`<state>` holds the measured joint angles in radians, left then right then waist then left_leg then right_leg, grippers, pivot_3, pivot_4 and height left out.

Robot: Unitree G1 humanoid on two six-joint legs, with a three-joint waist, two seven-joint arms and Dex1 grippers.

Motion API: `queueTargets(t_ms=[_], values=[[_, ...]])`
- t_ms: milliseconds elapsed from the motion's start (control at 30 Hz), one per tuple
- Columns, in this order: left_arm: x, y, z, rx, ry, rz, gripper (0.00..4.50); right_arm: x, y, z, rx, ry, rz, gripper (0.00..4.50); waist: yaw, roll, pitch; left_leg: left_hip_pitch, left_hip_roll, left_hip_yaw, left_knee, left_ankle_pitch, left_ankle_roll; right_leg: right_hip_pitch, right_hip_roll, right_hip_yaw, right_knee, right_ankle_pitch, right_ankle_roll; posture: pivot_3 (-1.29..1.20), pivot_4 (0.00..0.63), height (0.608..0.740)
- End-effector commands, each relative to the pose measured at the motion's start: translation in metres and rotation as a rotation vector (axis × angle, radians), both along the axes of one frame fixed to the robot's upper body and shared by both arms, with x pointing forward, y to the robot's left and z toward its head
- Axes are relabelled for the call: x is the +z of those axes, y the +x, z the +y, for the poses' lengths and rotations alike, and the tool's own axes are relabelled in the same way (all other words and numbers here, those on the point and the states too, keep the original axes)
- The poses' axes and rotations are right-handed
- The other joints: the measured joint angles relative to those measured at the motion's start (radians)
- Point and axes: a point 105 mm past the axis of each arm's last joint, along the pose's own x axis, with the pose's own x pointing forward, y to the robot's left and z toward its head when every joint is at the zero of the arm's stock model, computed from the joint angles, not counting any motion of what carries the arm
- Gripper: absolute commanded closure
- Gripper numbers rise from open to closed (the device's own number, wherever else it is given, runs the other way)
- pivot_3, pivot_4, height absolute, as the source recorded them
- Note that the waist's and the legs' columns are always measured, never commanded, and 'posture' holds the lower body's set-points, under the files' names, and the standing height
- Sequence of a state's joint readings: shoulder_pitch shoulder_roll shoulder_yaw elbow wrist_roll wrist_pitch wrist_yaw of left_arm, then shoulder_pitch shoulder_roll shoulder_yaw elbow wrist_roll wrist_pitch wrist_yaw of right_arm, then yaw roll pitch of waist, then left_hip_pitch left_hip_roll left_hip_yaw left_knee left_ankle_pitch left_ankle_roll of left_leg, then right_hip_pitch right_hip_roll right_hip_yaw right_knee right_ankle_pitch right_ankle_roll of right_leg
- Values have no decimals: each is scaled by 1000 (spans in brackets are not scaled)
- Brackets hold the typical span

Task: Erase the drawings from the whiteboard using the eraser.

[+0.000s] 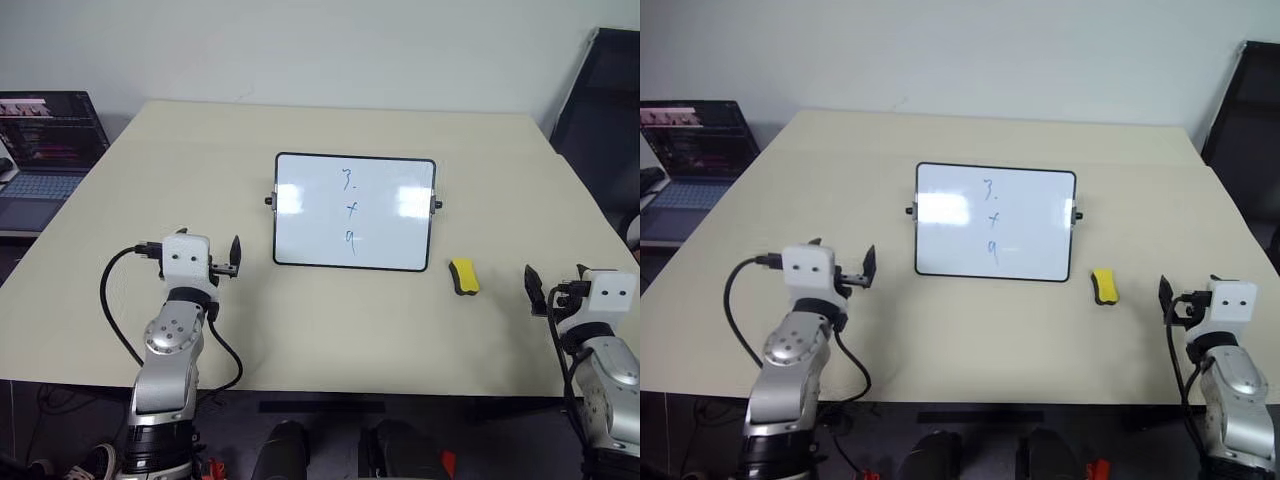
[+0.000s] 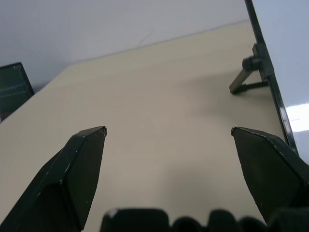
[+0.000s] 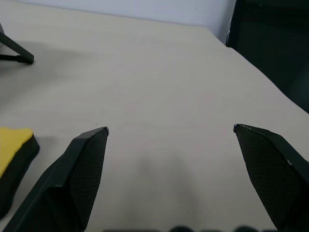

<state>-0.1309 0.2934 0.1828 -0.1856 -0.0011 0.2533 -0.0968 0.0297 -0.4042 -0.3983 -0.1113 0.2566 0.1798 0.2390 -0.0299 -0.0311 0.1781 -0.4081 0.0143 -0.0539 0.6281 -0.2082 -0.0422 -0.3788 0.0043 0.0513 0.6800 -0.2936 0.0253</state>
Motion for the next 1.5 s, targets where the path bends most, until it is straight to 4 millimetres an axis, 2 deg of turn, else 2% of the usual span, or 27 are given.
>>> queueTargets(t_ms=[33, 133, 267, 367, 400, 500, 633, 767, 867, 900, 1000, 1200, 1500], values=[[2, 5, -3, -12, -3, -17, 0, 15, 4, 9, 19, -3, -48, 14, 0, 0, 0, 0, 0, 0, 0, 0, 0, 0, 0, 0, 0, 0, 0, 0, 150, 740], [2, 9, -4, -22, -1, -18, 0, 16, 2, 13, 12, 4, -53, 14, 0, 0, 0, 1, 0, 1, 0, 0, 0, 0, 0, 0, 0, 0, 0, 0, 150, 740], [7, 11, -2, -59, 17, -22, 0, 28, -2, 20, 9, 28, -77, 14, 1, 0, 0, 0, 0, 1, 0, 0, 0, 0, 0, 1, 0, 0, 0, 0, 150, 740], [12, 13, 11, -73, 26, -12, 0, 38, -3, 37, 52, 84, -88, 14, 0, 0, 0, 0, 0, 0, 0, 0, 0, 0, 0, 1, 0, 0, 0, 0, 150, 740], [15, 13, 16, -91, 31, -12, 0, 41, -3, 45, 67, 100, -92, 14, -2, 0, 0, 0, 0, 0, -1, 0, 0, 0, 0, 1, 0, 0, 0, 0, 150, 740], [37, 16, 15, -239, 51, -18, 0, 50, 2, 57, 106, 143, -71, 14, -1, 1, 1, 0, 1, 0, -1, 0, 0, -1, 1, 0, 0, -1, -1, 0, 150, 740], [64, 21, 16, -422, 6, 0, 0, 49, 2, 82, 140, 142, 22, 14, 2, 1, 1, 0, 1, 0, -1, 0, 0, -1, 1, 0, 0, -1, -1, 0, 150, 740], [87, 28, -13, -653, 56, 26, 0, 50, -1, 99, 152, 139, 84, 14, 4, 1, 1, -2, -1, -2, 0, 0, 0, -1, 1, -3, 0, -2, -1, 0, 150, 740], [100, 22, -57, -889, 78, 63, 0, 61, -1, 112, 205, 156, 73, 14, 4, 1, 1, -3, -2, -2, -1, 0, 0, -1, 1, -3, 0, -3, 1, 0, 150, 740], [100, 16, -73, -988, 103, 89, 0, 60, 0, 114, 212, 155, 86, 14, 3, 1, 1, -4, -2, -2, -1, 0, 0, -2, 1, -3, 0, -3, 1, 0, 150, 740], [94, 0, -99, -1185, 150, 157, 0, 58, 4, 116, 207, 173, 112, 14, 0, 1, 1, -9, -3, -2, -1, 0, 0, -7, 1, -3, 0, -3, 0, 0, 150, 740], [85, -20, -135, -1470, 262, 218, 0, 39, 11, 109, 173, 214, 220, 14, -7, 2, 1, -9, -2, -2, -3, 0, 0, -9, 3, -3, 1, -2, -4, 0, 150, 740], [88, -10, -171, -1632, 344, 163, 0, 18, 26, 105, 163, 198, 288, 14, -2, 2, 1, -9, -3, -2, -1, 0, 1, -9, 3, -3, 1, -2, -3, 0, 150, 740]])
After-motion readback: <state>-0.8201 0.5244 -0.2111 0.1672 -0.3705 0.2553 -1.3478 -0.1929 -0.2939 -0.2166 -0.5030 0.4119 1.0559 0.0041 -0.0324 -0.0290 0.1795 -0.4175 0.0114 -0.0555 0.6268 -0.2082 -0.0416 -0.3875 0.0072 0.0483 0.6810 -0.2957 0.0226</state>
